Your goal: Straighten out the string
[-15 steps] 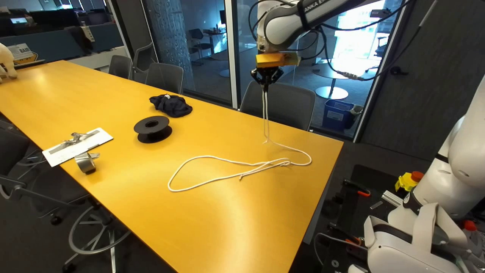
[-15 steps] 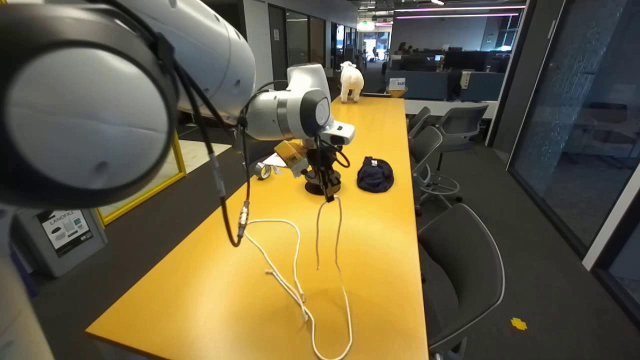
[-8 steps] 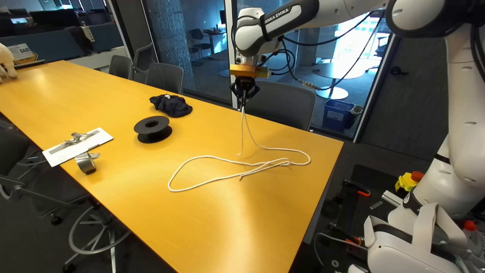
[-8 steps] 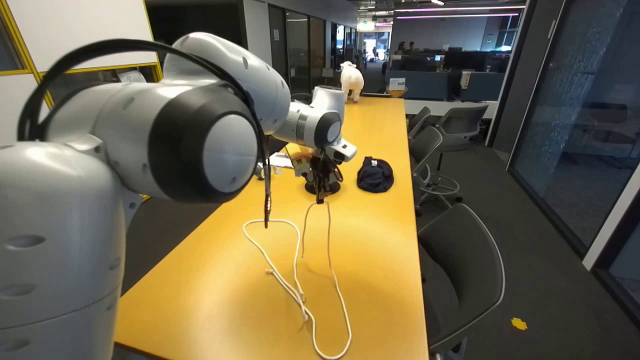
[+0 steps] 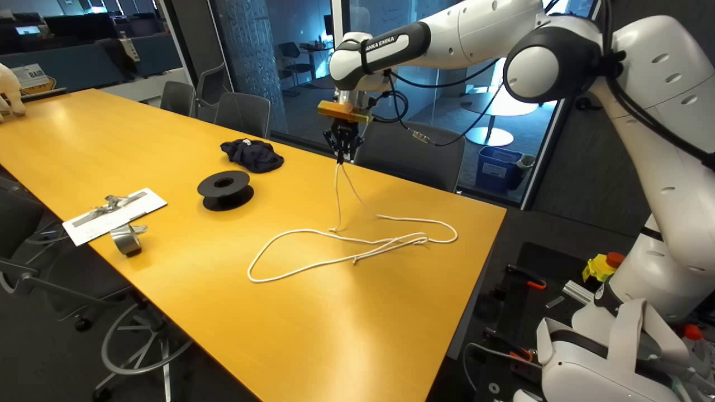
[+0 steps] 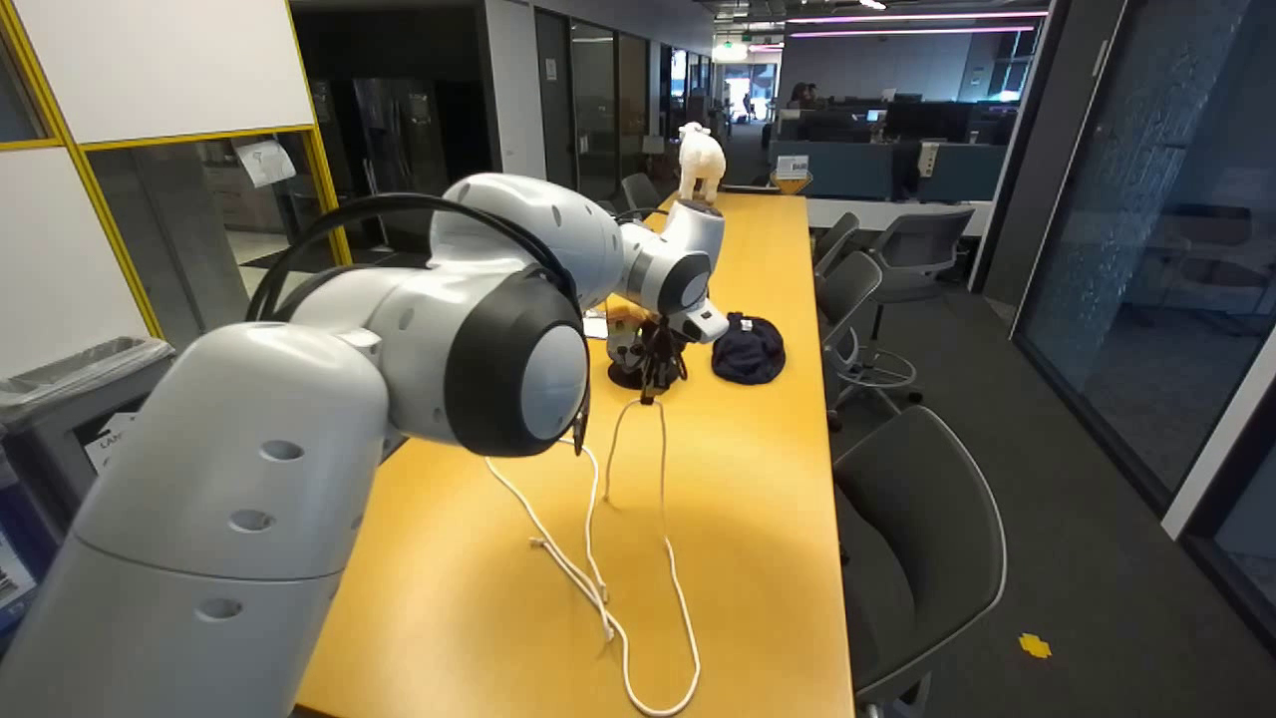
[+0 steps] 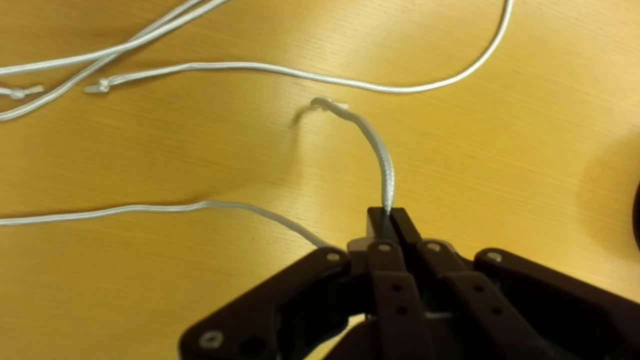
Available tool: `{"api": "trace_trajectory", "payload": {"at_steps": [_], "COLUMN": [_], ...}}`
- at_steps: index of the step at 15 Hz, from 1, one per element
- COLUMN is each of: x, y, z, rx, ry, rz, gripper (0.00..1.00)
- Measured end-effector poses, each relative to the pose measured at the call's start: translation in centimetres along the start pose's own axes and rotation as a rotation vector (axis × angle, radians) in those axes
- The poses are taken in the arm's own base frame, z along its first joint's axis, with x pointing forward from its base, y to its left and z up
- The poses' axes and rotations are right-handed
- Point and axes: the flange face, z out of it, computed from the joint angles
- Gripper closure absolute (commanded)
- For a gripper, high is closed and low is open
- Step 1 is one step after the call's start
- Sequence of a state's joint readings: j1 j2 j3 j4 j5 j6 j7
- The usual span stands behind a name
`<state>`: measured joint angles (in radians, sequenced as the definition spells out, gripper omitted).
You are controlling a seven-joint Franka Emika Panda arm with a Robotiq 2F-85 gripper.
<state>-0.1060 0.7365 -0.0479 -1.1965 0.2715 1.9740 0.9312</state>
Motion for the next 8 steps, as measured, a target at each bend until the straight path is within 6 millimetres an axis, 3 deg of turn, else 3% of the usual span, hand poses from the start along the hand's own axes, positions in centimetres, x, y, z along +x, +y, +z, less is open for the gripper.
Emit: {"api": "trace_trajectory", "payload": {"at_steps": [8], "x": [6.6], "y": [-2.6], "z": [2.7], "rx": [0.183], "ry": [0.052], "rz": [0.303], "gripper": [0.99]}}
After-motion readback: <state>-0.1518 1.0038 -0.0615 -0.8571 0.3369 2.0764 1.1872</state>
